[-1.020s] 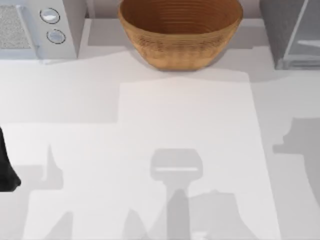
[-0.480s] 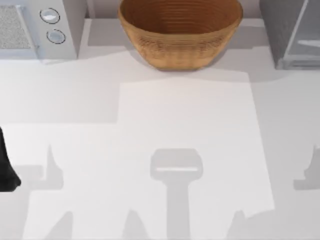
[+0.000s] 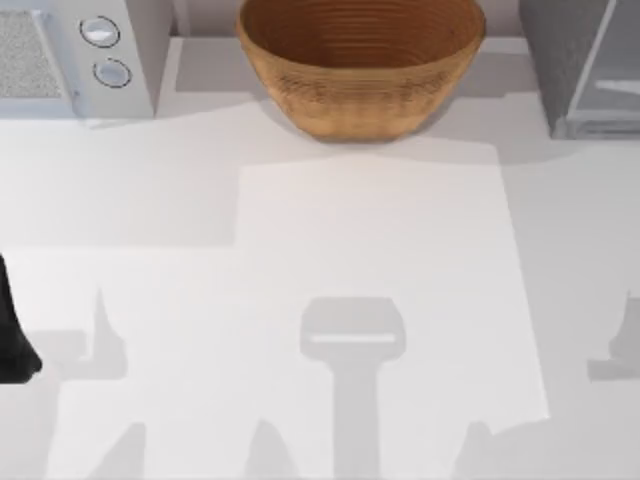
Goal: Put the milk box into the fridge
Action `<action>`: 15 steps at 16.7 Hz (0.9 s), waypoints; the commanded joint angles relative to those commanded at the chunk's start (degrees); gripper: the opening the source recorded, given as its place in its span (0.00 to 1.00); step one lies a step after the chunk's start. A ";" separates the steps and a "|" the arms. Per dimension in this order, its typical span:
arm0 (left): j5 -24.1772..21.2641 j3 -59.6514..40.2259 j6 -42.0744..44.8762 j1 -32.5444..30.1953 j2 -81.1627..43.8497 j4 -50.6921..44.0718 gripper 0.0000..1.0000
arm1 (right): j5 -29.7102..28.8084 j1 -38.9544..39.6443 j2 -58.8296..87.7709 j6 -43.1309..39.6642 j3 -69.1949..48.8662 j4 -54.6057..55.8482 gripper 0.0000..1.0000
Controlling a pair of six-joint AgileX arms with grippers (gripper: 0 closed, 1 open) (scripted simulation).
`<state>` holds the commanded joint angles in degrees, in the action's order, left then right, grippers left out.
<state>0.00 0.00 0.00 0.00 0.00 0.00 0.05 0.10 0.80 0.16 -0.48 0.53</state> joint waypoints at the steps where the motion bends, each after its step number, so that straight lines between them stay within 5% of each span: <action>1: 0.00 0.00 0.00 0.00 0.00 0.00 1.00 | 0.25 -0.14 1.18 0.05 -0.78 0.95 0.00; 7: 0.00 0.00 0.00 0.00 0.00 0.00 1.00 | 3.18 -2.87 20.92 0.28 -11.44 13.96 0.00; 15: 0.00 0.00 0.00 0.00 0.00 0.00 1.00 | 8.50 -9.43 70.16 0.38 -32.65 40.10 0.00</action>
<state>0.00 0.00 0.00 0.00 0.00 0.00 8.55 -9.33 70.96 0.54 -33.13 40.63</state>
